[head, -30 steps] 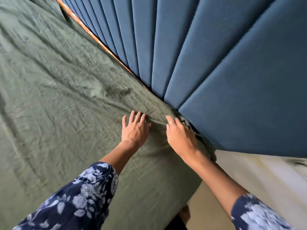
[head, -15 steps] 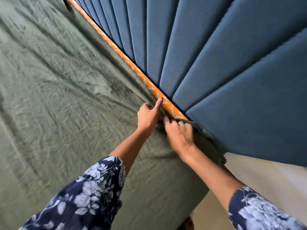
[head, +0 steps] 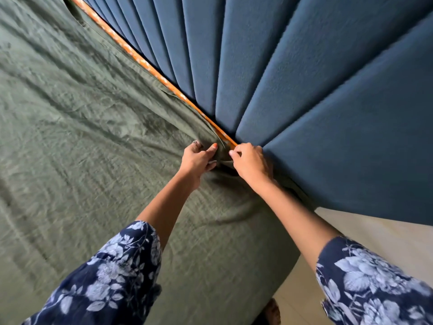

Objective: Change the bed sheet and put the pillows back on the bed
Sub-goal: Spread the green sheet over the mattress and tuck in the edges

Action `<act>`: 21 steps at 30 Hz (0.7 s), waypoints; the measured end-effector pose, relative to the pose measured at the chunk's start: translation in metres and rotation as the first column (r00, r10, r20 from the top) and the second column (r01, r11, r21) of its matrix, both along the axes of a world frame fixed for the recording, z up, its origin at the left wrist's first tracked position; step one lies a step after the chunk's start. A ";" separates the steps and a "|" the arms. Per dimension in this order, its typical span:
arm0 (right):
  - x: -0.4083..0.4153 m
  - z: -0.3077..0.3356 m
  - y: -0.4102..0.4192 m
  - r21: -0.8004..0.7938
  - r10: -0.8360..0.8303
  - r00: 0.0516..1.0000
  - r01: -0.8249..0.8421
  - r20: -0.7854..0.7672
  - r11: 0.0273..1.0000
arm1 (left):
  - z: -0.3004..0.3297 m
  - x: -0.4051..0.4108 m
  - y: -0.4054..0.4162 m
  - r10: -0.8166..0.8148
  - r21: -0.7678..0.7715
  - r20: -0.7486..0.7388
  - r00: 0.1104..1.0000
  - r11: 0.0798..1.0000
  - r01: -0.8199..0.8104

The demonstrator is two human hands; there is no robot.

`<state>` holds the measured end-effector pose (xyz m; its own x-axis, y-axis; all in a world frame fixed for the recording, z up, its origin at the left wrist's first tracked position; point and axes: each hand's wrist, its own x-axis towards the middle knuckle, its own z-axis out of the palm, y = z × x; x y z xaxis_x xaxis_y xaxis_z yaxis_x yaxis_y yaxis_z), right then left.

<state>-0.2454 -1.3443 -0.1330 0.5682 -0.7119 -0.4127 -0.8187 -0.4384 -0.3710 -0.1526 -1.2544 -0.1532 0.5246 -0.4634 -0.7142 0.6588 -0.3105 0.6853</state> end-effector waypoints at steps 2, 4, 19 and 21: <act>-0.001 -0.006 0.001 -0.036 -0.092 0.989 0.097 0.114 0.995 | 0.003 0.002 -0.001 -0.016 -0.015 0.012 1.000 1.000 0.016; 0.001 -0.008 0.006 0.049 -0.213 0.957 0.208 0.199 0.977 | 0.006 0.004 -0.004 -0.041 -0.035 0.029 0.999 0.999 0.042; 0.002 0.001 -0.001 0.074 -0.146 0.972 0.134 0.187 0.988 | 0.008 0.011 -0.012 -0.121 -0.046 0.223 0.967 0.990 0.134; 0.002 0.004 0.001 0.061 -0.173 0.942 0.162 0.289 0.985 | 0.006 0.014 -0.017 -0.128 -0.060 0.286 0.949 0.987 0.152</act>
